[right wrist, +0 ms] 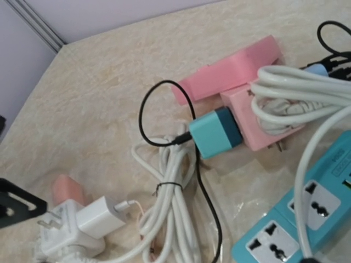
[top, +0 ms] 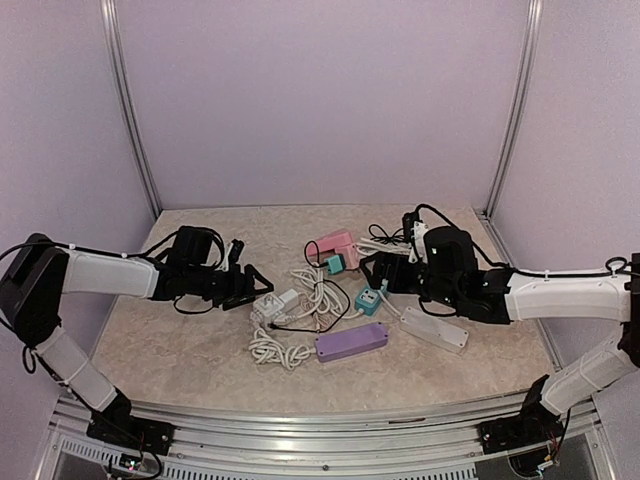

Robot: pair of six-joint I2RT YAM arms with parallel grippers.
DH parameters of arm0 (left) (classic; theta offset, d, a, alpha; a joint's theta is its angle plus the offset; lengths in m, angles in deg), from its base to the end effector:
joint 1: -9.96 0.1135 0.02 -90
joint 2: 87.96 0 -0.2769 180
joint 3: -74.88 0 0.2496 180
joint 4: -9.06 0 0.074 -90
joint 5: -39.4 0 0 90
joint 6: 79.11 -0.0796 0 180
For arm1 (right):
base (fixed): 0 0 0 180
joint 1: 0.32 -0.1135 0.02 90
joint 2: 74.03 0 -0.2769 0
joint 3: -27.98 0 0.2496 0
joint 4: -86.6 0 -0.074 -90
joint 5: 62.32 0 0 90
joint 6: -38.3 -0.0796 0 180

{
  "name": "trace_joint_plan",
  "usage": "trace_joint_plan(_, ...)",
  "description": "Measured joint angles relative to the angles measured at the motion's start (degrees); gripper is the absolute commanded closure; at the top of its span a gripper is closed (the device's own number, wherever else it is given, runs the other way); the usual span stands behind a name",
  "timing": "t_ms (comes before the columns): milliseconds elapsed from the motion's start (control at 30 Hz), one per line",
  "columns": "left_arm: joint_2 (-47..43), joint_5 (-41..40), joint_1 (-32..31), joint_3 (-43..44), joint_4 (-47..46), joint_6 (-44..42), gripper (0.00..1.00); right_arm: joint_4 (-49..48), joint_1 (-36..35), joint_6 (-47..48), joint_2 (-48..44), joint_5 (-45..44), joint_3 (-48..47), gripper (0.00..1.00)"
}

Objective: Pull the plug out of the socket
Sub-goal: Move the socket to the center of the board.

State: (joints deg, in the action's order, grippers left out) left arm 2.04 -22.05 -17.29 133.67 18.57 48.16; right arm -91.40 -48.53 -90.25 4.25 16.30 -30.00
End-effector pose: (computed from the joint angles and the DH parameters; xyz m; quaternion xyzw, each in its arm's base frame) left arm 0.2871 -0.1907 0.1672 0.0255 0.8865 -0.4052 0.2220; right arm 0.2373 0.2419 0.2403 -0.0146 0.8281 0.3208 0.4594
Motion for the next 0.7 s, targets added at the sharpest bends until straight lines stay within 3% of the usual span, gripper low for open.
trace_joint_plan(267,2.82,-0.74,-6.25,1.57,-2.25,0.42,0.24,0.11,-0.02,0.07,-0.85,-0.07,0.24,0.06)
trace_joint_plan(533,4.09,-1.46,-15.63,1.57,-6.38,7.89,0.23,0.94,-0.11,0.02,-0.85,-0.44,0.44,0.03)
trace_joint_plan(700,3.61,-2.25,-17.64,0.63,-8.00,10.95,0.18,2.67,-1.27,-0.13,0.46,-1.66,-0.35,0.03)
